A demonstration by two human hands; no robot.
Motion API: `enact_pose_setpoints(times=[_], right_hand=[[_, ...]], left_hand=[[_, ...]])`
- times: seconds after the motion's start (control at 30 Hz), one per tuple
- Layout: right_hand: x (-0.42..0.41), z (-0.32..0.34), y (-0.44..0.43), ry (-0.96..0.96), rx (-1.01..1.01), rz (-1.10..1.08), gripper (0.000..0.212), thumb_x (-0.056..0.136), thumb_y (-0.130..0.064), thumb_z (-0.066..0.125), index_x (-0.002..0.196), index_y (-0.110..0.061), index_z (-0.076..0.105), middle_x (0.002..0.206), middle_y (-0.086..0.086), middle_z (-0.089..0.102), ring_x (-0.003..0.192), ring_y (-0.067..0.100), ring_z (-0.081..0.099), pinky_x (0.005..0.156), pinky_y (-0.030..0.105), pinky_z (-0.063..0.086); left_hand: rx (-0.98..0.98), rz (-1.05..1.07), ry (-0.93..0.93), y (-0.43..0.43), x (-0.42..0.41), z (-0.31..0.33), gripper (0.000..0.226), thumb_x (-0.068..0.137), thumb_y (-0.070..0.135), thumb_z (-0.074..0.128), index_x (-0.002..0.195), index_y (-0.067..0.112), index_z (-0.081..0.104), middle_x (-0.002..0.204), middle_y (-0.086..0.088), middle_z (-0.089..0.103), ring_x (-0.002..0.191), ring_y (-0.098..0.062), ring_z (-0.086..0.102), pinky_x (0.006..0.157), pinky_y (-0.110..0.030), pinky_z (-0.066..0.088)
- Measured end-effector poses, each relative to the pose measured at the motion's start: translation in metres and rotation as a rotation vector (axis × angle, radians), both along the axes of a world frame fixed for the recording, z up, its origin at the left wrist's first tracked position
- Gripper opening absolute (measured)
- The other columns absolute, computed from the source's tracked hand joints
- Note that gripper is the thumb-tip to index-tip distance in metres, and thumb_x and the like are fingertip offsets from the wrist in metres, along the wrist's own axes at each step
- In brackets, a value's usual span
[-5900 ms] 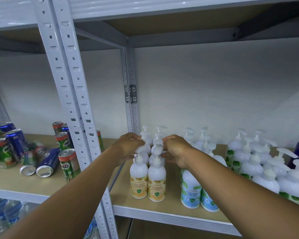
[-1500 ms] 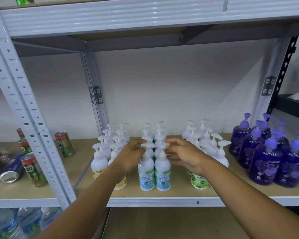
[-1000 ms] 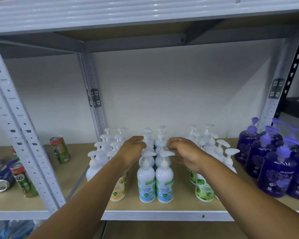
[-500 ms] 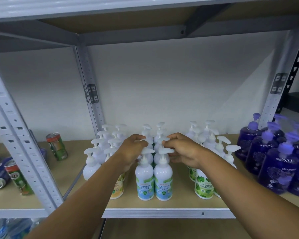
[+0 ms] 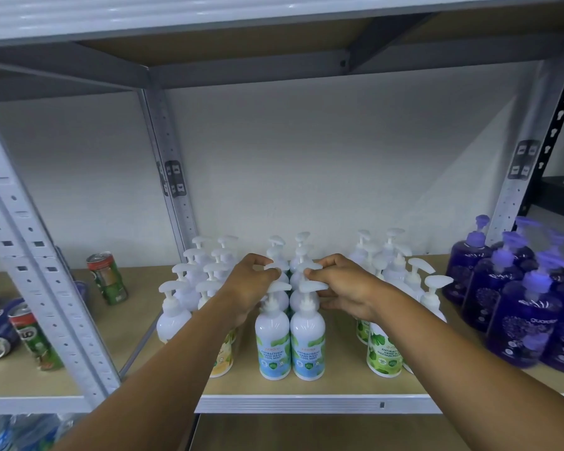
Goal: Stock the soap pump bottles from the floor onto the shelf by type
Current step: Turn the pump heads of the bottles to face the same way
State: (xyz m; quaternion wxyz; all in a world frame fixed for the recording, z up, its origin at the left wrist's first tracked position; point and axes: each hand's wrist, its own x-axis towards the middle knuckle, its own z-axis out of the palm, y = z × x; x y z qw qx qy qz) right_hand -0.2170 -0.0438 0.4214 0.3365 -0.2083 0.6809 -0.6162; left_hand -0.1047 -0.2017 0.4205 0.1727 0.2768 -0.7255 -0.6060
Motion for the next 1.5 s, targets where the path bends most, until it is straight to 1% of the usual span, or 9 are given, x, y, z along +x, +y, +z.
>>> enact_pose_setpoints(times=[0.2, 0.4, 0.53, 0.63, 0.7, 0.9, 1.1, 1.27, 1.5], right_hand=[[-0.004, 0.007, 0.000, -0.024, 0.035, 0.049, 0.012, 0.094, -0.022, 0.067, 0.099, -0.016, 0.058, 0.099, 0.008, 0.063, 0.083, 0.022, 0.060, 0.068, 0.034, 0.051], [-0.017, 0.018, -0.009, 0.061, 0.022, -0.033, 0.020, 0.091, -0.027, 0.067, 0.076, -0.020, 0.056, 0.095, 0.008, 0.055, 0.090, 0.027, 0.055, 0.076, 0.039, 0.044], [-0.023, 0.020, -0.017, 0.065, 0.027, -0.098, 0.015, 0.094, -0.024, 0.065, 0.104, -0.021, 0.055, 0.113, 0.006, 0.055, 0.098, 0.027, 0.057, 0.095, 0.043, 0.051], [-0.026, 0.018, -0.025, 0.034, 0.040, -0.089, 0.054, 0.094, -0.024, 0.065, 0.143, -0.022, 0.043, 0.133, 0.007, 0.054, 0.118, 0.030, 0.058, 0.104, 0.048, 0.050], [-0.026, 0.019, -0.029, 0.023, 0.037, -0.077, 0.059, 0.095, -0.021, 0.063, 0.149, -0.023, 0.038, 0.133, 0.007, 0.055, 0.118, 0.028, 0.059, 0.102, 0.046, 0.051], [-0.023, 0.021, -0.031, 0.067, 0.074, -0.039, 0.009, 0.099, -0.014, 0.056, 0.104, -0.022, 0.054, 0.100, 0.004, 0.062, 0.090, 0.023, 0.060, 0.091, 0.040, 0.053], [-0.024, 0.017, -0.032, 0.069, 0.058, -0.065, 0.024, 0.097, -0.023, 0.063, 0.118, -0.020, 0.051, 0.120, 0.010, 0.063, 0.094, 0.024, 0.061, 0.086, 0.040, 0.055], [-0.022, 0.017, -0.029, 0.080, 0.031, -0.069, 0.014, 0.098, -0.020, 0.063, 0.093, -0.019, 0.051, 0.096, 0.005, 0.062, 0.078, 0.019, 0.059, 0.067, 0.031, 0.051], [-0.018, 0.020, -0.026, 0.110, 0.044, -0.069, 0.020, 0.099, -0.018, 0.062, 0.085, -0.015, 0.049, 0.086, 0.003, 0.060, 0.071, 0.017, 0.057, 0.069, 0.031, 0.051]], left_hand=[[0.031, 0.054, 0.015, -0.001, -0.003, 0.003, 0.043, 0.091, 0.035, 0.067, 0.128, 0.020, 0.050, 0.117, -0.007, 0.062, 0.100, -0.025, 0.065, 0.076, -0.035, 0.051], [-0.054, 0.128, -0.017, -0.005, -0.017, 0.014, 0.050, 0.091, 0.040, 0.067, 0.132, 0.021, 0.046, 0.101, -0.005, 0.061, 0.081, -0.020, 0.060, 0.071, -0.032, 0.048], [-0.115, 0.152, -0.035, -0.008, -0.032, 0.021, 0.051, 0.092, 0.037, 0.067, 0.135, 0.016, 0.047, 0.107, -0.005, 0.059, 0.091, -0.024, 0.060, 0.085, -0.036, 0.053], [-0.158, 0.160, -0.062, -0.013, -0.040, 0.023, 0.050, 0.093, 0.035, 0.068, 0.134, 0.013, 0.050, 0.114, -0.007, 0.058, 0.096, -0.025, 0.059, 0.086, -0.036, 0.052], [-0.179, 0.157, -0.087, -0.015, -0.044, 0.023, 0.050, 0.091, 0.034, 0.070, 0.133, 0.012, 0.052, 0.117, -0.008, 0.059, 0.102, -0.027, 0.060, 0.092, -0.039, 0.053], [-0.255, 0.159, -0.127, -0.019, -0.049, 0.019, 0.033, 0.091, 0.028, 0.072, 0.117, 0.012, 0.061, 0.083, -0.003, 0.059, 0.071, -0.020, 0.057, 0.077, -0.035, 0.054], [-0.301, 0.060, -0.175, -0.020, -0.048, 0.022, 0.027, 0.097, 0.021, 0.059, 0.124, 0.018, 0.062, 0.091, -0.002, 0.060, 0.079, -0.024, 0.059, 0.084, -0.040, 0.057], [-0.293, 0.002, -0.196, -0.021, -0.046, 0.024, 0.032, 0.100, 0.014, 0.052, 0.130, 0.021, 0.061, 0.106, -0.006, 0.061, 0.089, -0.025, 0.060, 0.093, -0.040, 0.055], [-0.292, -0.016, -0.210, -0.023, -0.046, 0.023, 0.035, 0.101, 0.011, 0.048, 0.132, 0.021, 0.060, 0.119, -0.010, 0.062, 0.097, -0.027, 0.061, 0.096, -0.040, 0.054]])
